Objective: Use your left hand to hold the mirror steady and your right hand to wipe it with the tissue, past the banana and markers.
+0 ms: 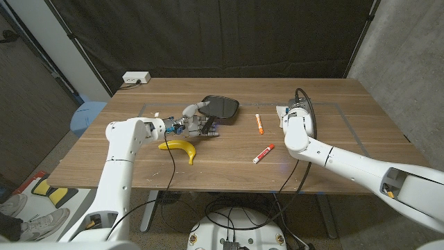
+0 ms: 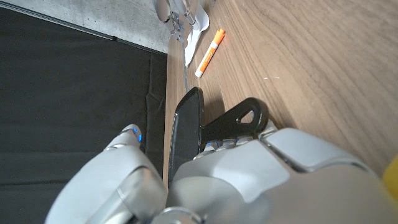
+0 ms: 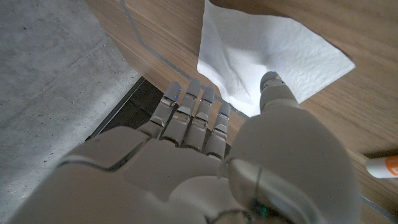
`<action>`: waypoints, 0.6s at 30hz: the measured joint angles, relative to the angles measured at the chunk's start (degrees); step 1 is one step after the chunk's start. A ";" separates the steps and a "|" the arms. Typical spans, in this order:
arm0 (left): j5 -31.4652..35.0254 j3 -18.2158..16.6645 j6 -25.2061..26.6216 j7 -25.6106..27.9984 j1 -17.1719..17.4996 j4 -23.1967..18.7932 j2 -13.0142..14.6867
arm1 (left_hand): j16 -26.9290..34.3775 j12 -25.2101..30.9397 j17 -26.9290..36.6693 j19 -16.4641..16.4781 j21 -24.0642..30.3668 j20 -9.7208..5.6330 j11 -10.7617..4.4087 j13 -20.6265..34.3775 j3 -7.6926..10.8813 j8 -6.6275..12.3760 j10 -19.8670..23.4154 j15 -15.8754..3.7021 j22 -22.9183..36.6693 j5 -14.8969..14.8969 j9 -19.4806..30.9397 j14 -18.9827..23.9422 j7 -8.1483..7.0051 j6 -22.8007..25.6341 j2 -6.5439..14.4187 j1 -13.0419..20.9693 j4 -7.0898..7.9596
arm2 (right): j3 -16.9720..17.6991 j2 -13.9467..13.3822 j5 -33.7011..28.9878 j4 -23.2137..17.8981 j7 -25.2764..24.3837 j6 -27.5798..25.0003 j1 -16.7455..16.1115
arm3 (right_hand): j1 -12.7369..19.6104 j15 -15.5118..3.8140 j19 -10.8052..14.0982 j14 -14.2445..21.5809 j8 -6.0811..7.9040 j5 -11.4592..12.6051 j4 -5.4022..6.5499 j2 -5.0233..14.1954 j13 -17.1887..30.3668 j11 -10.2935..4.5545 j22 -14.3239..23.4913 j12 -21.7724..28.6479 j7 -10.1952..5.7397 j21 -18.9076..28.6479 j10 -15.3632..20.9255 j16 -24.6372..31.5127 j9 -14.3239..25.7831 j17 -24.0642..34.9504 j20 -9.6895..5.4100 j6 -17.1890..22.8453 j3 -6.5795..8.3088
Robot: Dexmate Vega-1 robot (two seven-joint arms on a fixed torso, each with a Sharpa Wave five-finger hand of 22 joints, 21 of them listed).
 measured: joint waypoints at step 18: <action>-0.52 -4.68 3.15 5.97 4.69 -8.65 -7.17 | -0.38 -1.72 0.44 -7.42 -3.48 -2.41 -0.98 -0.56 -5.31 -1.92 -0.25 -0.19 1.01 0.21 -0.57 -0.18 0.00 0.00 6.80 -6.10 3.63 | 3.27 -0.73 0.06 -2.05 -6.23 2.44 -2.93 | -1.26 0.02 -1.84 -1.87 1.33 1.58 0.15 -0.85 -0.81 -0.31 0.01 0.65 0.33 -1.90 0.74 -0.88 0.01 -0.80 1.02 1.38 -0.47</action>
